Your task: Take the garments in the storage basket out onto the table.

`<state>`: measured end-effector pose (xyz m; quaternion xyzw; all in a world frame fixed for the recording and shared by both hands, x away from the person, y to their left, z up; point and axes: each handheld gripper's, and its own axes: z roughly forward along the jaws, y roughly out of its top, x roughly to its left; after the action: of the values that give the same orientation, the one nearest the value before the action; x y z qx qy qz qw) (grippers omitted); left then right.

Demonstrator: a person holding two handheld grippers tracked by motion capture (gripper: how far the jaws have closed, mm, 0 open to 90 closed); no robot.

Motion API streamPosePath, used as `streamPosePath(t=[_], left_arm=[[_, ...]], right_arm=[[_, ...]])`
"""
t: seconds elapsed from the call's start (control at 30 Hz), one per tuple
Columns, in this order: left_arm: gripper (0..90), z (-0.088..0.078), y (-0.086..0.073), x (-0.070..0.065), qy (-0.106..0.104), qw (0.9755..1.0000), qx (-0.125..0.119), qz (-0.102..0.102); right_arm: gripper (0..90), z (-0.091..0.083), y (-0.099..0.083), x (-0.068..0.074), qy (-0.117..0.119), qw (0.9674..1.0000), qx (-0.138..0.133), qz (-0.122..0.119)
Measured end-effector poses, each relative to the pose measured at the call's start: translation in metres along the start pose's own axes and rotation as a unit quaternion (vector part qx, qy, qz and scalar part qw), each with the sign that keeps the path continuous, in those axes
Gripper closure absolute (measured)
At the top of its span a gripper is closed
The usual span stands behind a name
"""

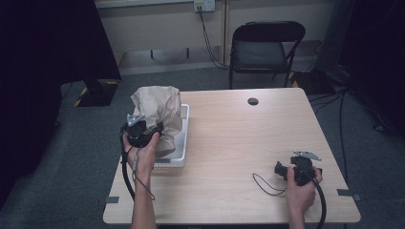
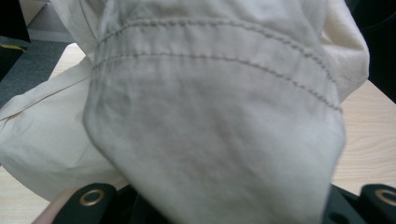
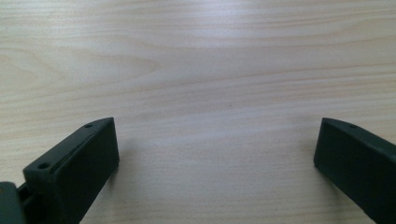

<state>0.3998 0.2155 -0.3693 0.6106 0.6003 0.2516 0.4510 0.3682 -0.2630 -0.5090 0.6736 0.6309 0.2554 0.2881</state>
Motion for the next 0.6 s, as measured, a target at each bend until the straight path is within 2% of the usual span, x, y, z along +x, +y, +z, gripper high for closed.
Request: streamPosePath(t=[0.6], left_arm=[[73.0, -0.015, 0.004, -0.011, -0.016, 0.9995, -0.024, 0.011]], right_arm=[[0.0, 0.000, 0.000, 0.000, 0.000, 1.0000, 0.000, 0.000]])
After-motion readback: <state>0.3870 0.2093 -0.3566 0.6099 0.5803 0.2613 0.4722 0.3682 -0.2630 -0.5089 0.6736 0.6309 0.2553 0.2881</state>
